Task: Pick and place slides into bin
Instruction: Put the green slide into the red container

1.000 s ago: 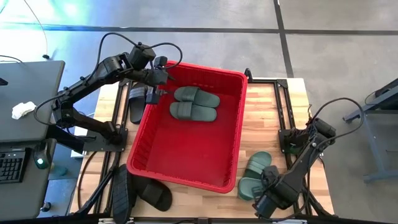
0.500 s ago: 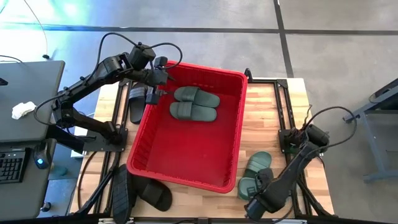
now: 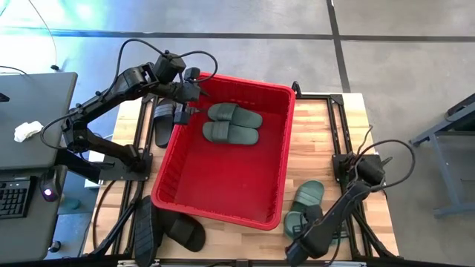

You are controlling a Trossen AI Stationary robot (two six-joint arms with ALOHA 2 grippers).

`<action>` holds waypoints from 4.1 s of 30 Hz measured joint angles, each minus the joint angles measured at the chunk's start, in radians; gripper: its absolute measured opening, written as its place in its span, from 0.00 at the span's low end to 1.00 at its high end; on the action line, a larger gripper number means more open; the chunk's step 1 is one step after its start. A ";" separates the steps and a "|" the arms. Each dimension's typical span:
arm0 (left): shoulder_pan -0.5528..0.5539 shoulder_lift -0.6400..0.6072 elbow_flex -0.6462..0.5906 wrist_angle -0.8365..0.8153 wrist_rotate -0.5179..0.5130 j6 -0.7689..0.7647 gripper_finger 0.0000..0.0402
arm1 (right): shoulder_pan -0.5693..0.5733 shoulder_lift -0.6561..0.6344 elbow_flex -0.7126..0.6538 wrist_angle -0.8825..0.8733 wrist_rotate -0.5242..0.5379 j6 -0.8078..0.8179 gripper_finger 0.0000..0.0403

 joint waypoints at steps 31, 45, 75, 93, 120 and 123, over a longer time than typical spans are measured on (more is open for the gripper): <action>0.000 0.000 0.000 0.000 0.004 0.023 0.58 | 0.033 0.107 0.000 -0.004 -0.053 -0.017 0.03; 0.000 0.000 0.000 0.000 0.043 0.021 0.58 | 0.035 0.107 0.026 -0.002 -0.045 -0.015 0.00; 0.000 0.000 0.000 0.002 0.309 0.123 0.58 | 0.112 0.097 0.705 0.018 0.622 -0.196 0.00; -0.001 0.000 0.000 0.001 0.679 0.241 0.58 | 0.039 -0.135 0.697 0.240 1.264 -1.131 0.00; -0.391 0.037 0.001 0.283 0.295 0.289 0.58 | -0.306 -0.263 0.695 0.431 1.013 -1.792 0.00; -0.413 0.039 0.000 0.282 0.302 0.289 0.58 | -0.318 -0.263 0.695 0.431 1.001 -1.804 0.00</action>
